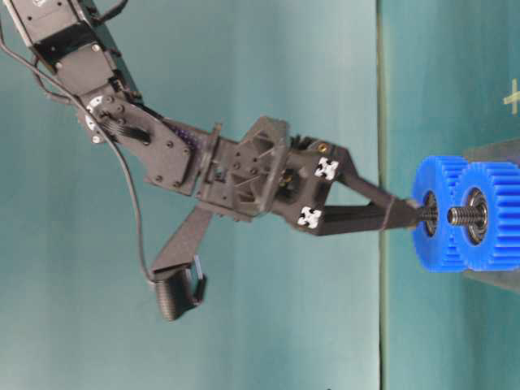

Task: Insert the washer onto the shaft.
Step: 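Carry the washer to the upper blue gear's shaft, then lower the washer onto the upper shaft and open the right gripper, then move the right gripper to the lower silver washer and grasp it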

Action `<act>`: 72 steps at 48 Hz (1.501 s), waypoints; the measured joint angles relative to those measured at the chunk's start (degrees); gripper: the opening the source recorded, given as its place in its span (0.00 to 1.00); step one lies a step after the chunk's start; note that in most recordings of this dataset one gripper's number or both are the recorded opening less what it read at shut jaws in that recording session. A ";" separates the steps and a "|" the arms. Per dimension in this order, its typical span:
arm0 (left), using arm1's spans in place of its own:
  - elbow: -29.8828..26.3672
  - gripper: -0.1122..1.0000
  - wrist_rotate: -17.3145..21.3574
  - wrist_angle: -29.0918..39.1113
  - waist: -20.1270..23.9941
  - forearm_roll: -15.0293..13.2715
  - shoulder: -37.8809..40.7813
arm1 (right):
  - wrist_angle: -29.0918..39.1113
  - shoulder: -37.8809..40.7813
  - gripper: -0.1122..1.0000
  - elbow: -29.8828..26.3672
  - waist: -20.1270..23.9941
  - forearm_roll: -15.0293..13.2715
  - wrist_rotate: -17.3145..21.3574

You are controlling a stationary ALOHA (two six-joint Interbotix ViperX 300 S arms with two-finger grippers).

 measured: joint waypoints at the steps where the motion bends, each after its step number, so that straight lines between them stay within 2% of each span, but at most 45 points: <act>1: 0.00 0.10 0.00 0.09 0.00 0.00 0.00 | 0.26 -0.09 0.39 0.00 0.00 0.00 0.00; 33: 0.00 0.10 0.00 0.00 -0.18 0.00 0.00 | 1.58 0.09 0.40 -0.88 -0.09 0.00 0.00; 35: 0.00 0.10 0.00 0.00 -0.18 0.00 0.00 | 1.67 0.09 0.46 -0.97 -0.09 0.00 0.00; 40: 0.00 0.10 0.00 0.00 -0.26 0.00 0.00 | 1.93 0.44 0.74 -0.97 -0.18 0.00 0.00; 43: 0.00 0.10 0.00 0.09 -0.26 0.00 0.00 | 1.93 0.44 0.84 -0.97 -0.26 0.00 0.00; 49: 0.00 0.10 -0.09 0.00 -0.44 0.00 0.00 | 2.11 0.53 0.80 -1.23 -0.44 0.00 0.09; 59: 0.00 0.10 -0.62 0.00 -0.62 0.00 0.00 | 4.13 -0.79 0.79 -1.05 -0.44 0.00 0.09; 72: 0.00 0.10 -1.14 0.00 -1.05 0.00 0.00 | 5.54 -10.11 0.79 5.54 0.79 0.00 1.23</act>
